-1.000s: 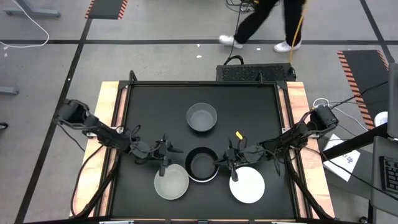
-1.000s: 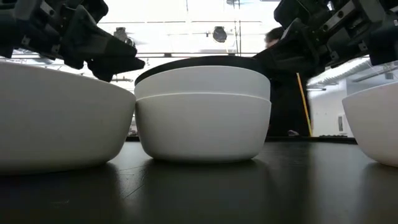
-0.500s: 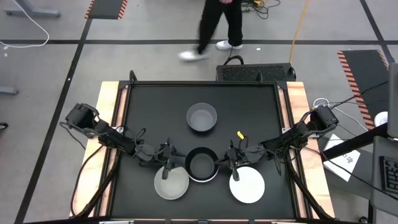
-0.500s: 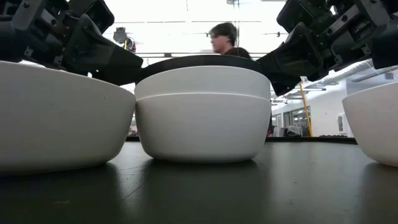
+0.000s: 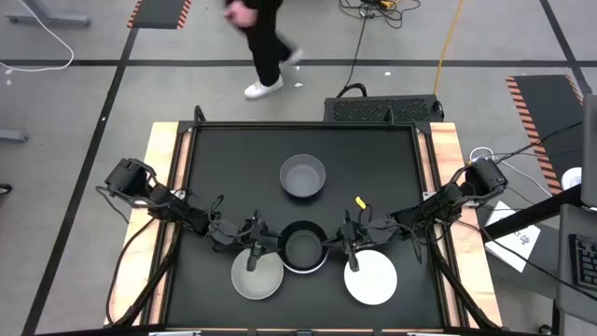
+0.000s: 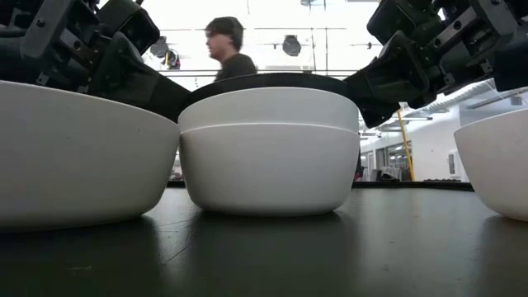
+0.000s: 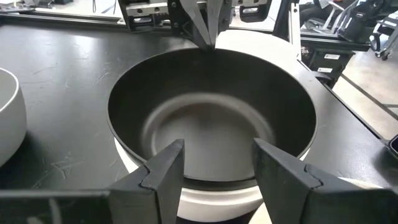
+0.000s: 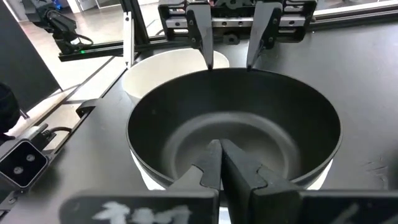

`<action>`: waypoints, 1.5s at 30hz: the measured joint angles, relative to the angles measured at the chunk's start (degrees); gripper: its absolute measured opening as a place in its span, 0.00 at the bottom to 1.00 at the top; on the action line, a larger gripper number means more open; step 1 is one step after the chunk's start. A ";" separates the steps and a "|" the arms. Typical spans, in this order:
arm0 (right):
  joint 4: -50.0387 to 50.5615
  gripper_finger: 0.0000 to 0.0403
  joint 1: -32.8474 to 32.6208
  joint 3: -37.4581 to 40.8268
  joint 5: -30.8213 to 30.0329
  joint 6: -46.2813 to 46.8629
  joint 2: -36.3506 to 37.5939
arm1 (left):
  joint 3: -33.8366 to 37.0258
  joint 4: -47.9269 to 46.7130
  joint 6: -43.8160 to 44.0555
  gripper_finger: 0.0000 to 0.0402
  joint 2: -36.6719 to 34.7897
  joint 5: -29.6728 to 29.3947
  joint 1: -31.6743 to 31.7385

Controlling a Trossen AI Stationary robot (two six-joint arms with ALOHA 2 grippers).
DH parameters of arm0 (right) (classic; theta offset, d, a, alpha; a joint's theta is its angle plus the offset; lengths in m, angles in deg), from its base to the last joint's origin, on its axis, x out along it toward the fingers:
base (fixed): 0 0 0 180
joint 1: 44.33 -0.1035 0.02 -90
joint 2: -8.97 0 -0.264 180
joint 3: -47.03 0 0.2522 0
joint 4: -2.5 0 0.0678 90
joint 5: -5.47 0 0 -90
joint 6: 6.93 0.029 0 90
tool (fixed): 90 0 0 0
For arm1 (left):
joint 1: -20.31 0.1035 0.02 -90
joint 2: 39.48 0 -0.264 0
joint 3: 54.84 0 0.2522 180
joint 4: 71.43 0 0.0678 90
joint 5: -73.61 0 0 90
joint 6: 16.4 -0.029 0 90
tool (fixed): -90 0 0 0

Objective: Nest bowls inside each other
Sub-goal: Stack the black bowl on the left white bowl

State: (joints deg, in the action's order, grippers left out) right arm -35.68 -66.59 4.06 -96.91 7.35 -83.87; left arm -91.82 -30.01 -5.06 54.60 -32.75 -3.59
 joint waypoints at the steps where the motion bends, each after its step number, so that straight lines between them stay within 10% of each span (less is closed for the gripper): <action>1: 0.07 0.00 -0.03 0.00 0.00 0.02 0.00 | 0.00 0.00 -0.01 0.46 0.00 0.00 0.00; 45: -4.79 0.00 -0.72 -0.07 0.00 -0.38 -3.63 | -0.04 0.22 -1.26 0.46 -0.04 0.90 -0.02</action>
State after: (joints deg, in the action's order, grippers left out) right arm -40.48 -67.31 3.99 -96.91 6.97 -87.49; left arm -91.87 -29.79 -6.33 54.56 -31.85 -3.61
